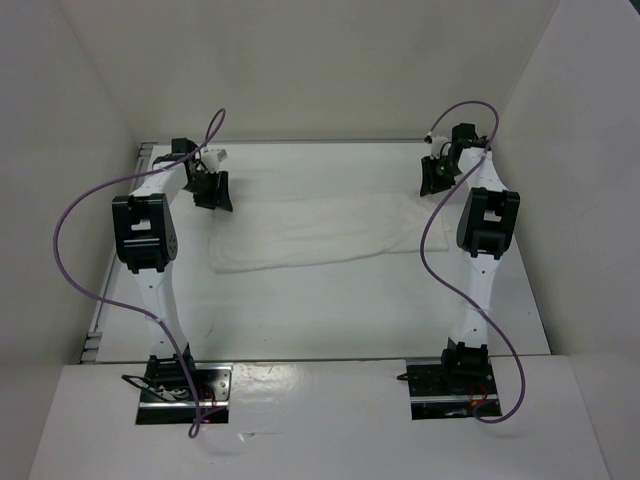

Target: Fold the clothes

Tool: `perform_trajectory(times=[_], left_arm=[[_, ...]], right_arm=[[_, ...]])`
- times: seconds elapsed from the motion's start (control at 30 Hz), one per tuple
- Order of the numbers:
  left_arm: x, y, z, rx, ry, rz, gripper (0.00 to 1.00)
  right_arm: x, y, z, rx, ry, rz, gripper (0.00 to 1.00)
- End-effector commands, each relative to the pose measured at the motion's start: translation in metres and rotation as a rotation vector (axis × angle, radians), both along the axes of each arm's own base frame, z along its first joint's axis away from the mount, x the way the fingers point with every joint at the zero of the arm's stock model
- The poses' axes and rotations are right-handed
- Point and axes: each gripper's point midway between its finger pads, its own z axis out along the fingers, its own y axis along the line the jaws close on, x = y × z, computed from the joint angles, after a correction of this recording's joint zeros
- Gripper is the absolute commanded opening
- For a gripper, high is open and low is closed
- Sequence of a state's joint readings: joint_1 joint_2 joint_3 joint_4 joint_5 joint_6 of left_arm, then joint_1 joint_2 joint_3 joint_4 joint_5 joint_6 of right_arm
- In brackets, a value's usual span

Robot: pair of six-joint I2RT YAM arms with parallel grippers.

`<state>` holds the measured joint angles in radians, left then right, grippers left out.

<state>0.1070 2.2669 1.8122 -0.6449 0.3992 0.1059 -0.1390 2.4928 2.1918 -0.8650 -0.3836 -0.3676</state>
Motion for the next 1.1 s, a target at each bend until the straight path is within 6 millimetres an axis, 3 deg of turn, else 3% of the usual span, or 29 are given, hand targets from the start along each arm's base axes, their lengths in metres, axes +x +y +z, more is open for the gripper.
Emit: perform_trajectory(times=[0.0,0.27,0.43,0.5,0.57,0.77,0.87,1.07], left_arm=[[-0.031,-0.015,-0.038,-0.032,0.143,-0.039,0.56],[-0.026,-0.015,-0.035,-0.031,0.134,-0.039,0.39],[-0.024,-0.014,-0.036,-0.028,0.129,-0.047,0.16],[-0.021,-0.012,-0.03,-0.015,0.118,-0.043,0.02],[-0.018,-0.008,-0.023,0.005,0.108,-0.036,0.0],[0.003,-0.005,0.015,0.021,0.035,-0.032,0.0],[0.017,-0.005,0.041,0.018,-0.019,-0.035,0.0],[0.045,-0.004,0.087,0.019,-0.117,-0.039,0.0]], right_arm=[[-0.037,0.015,-0.057,0.041,0.193,0.025,0.34],[-0.038,0.013,-0.062,0.034,0.203,0.022,0.0],[-0.037,0.01,-0.058,0.015,0.197,0.016,0.0],[-0.036,0.008,-0.054,0.005,0.189,0.014,0.0],[-0.034,0.006,-0.047,-0.007,0.179,0.01,0.0],[-0.011,0.003,-0.005,-0.019,0.091,0.008,0.0],[0.01,0.001,0.034,-0.027,0.008,-0.001,0.0],[0.033,0.003,0.086,-0.043,-0.136,-0.014,0.0]])
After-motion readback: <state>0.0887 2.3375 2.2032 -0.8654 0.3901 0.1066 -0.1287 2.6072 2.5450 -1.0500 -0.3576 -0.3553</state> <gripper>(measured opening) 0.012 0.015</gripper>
